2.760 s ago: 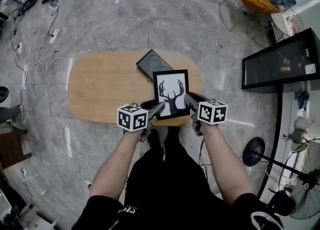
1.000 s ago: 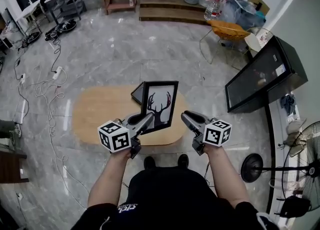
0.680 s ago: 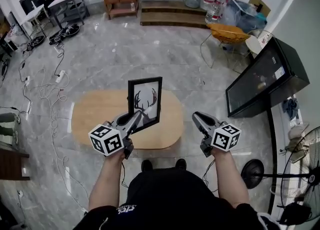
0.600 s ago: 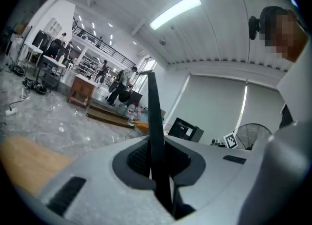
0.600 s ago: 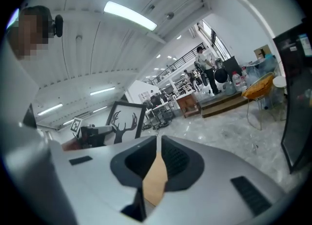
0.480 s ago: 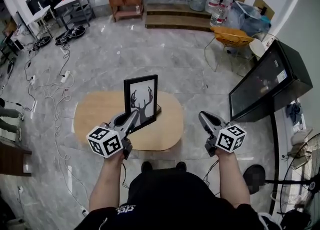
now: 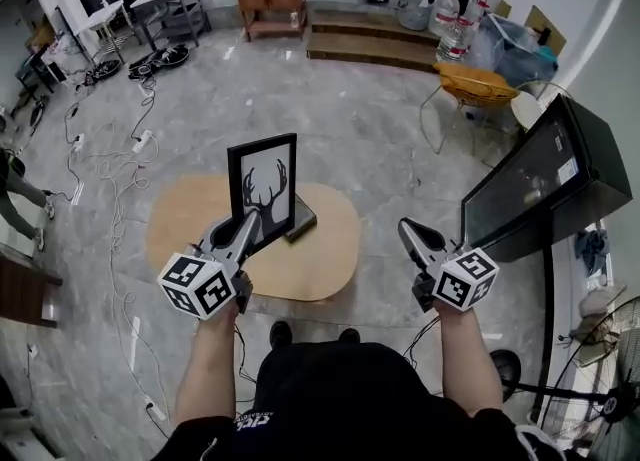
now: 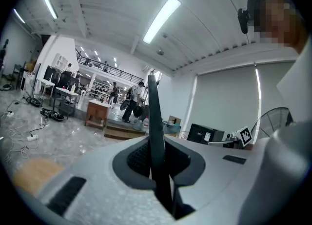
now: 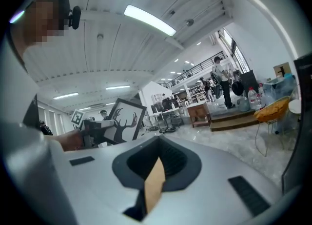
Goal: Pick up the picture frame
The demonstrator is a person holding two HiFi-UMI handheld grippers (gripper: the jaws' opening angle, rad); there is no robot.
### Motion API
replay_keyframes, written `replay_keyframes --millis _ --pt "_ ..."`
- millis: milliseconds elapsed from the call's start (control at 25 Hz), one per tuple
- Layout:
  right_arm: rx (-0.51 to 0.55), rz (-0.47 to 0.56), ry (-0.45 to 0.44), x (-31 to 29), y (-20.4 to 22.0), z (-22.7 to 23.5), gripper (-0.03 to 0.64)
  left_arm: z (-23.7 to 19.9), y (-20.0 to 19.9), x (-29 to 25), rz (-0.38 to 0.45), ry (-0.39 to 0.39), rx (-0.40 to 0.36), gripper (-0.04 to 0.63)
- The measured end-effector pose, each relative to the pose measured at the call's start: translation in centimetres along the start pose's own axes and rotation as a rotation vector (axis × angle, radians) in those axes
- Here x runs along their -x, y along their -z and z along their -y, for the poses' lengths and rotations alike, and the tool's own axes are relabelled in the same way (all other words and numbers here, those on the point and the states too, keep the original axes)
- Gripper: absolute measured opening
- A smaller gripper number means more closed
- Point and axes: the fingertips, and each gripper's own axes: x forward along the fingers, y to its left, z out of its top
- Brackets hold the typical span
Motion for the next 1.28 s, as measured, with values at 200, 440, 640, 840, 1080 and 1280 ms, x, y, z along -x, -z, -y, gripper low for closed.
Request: replay_keyframes --millis 200,440,640,840,1080,1280 --pt "0.054 0.047 0.014 0.6 -2.6 0.0 0.005 0.0 -1.6 0.7 0.048 -0.04 0.006 0.037" --pt "0.175 0.1 0.083 -0.4 -6.0 -1.8 0.003 -1.3 -3.4 1.8 0.043 -0.039 -0.059 0.037" --pt "0.198 0.121 0.083 -1.4 -6.4 -3.8 0.005 -2.8 -3.8 2.4 0.061 -0.041 -0.086 0.037" --pt "0.176 0.114 0.107 -1.6 -5.6 -3.7 0.004 -3.3 -3.4 2.2 0.054 -0.024 -0.077 0.037" --pt "0.167 0.101 0.129 -1.8 -5.1 -3.4 0.003 -3.9 -3.0 2.0 0.048 -0.028 -0.074 0.037" --pt "0.197 0.081 0.121 -2.1 -5.1 -3.7 0.003 -4.1 -3.0 2.0 0.043 -0.031 -0.073 0.036"
